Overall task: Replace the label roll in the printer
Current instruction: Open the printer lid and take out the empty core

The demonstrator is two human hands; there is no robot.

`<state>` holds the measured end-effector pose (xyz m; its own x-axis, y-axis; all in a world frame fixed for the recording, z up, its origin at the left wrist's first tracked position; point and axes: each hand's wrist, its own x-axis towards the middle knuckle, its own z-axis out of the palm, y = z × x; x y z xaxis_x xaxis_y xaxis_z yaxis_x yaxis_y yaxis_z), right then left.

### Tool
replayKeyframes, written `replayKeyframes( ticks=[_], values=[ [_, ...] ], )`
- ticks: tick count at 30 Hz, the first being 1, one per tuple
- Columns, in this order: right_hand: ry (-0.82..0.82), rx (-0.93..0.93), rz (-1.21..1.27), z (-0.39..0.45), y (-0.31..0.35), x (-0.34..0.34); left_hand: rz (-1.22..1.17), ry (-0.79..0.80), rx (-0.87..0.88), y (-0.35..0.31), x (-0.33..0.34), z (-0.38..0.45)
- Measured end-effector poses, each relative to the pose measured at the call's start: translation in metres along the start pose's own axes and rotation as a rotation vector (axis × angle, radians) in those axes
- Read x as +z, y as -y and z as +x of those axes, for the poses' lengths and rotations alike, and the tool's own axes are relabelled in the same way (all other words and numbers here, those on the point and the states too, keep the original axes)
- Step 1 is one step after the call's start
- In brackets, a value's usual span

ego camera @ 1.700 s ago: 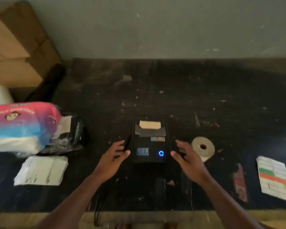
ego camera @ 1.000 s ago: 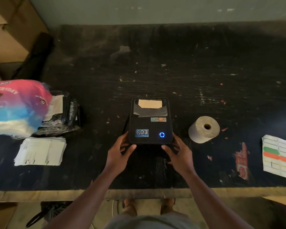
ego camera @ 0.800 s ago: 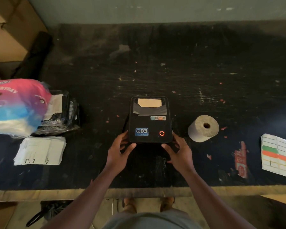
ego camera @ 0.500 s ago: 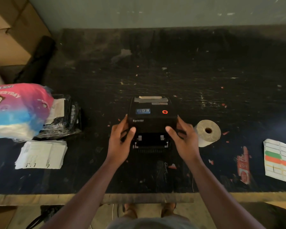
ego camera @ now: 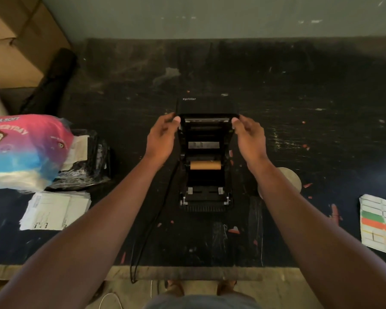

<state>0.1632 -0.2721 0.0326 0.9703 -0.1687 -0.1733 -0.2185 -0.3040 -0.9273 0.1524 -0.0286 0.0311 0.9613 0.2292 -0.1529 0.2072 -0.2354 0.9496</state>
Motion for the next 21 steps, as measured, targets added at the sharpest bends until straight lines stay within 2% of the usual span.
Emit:
replayKeyframes(
  ticks=[4, 8, 11, 15, 17, 21],
  values=[
    [-0.038, -0.005, 0.018, 0.007, 0.01, 0.0, -0.015, -0.011, -0.002, 0.0, 0.0, 0.007],
    [-0.009, 0.038, 0.104, 0.0, -0.009, -0.009, -0.006, 0.006, -0.009, 0.02, -0.004, -0.009],
    [0.068, 0.076, -0.105, -0.014, -0.04, -0.012, 0.239, 0.061, -0.014, 0.053, -0.004, -0.026],
    [0.347, -0.006, -0.503, -0.018, -0.077, -0.006, 0.529, 0.234, 0.039, 0.083, 0.004, -0.039],
    [0.375, -0.06, -0.606, -0.016, -0.082, 0.0, 0.633, 0.277, 0.064, 0.089, 0.008, -0.039],
    [0.36, -0.082, -0.64, -0.007, -0.084, 0.008, 0.685, 0.234, 0.097, 0.088, 0.015, -0.03]
  ],
)
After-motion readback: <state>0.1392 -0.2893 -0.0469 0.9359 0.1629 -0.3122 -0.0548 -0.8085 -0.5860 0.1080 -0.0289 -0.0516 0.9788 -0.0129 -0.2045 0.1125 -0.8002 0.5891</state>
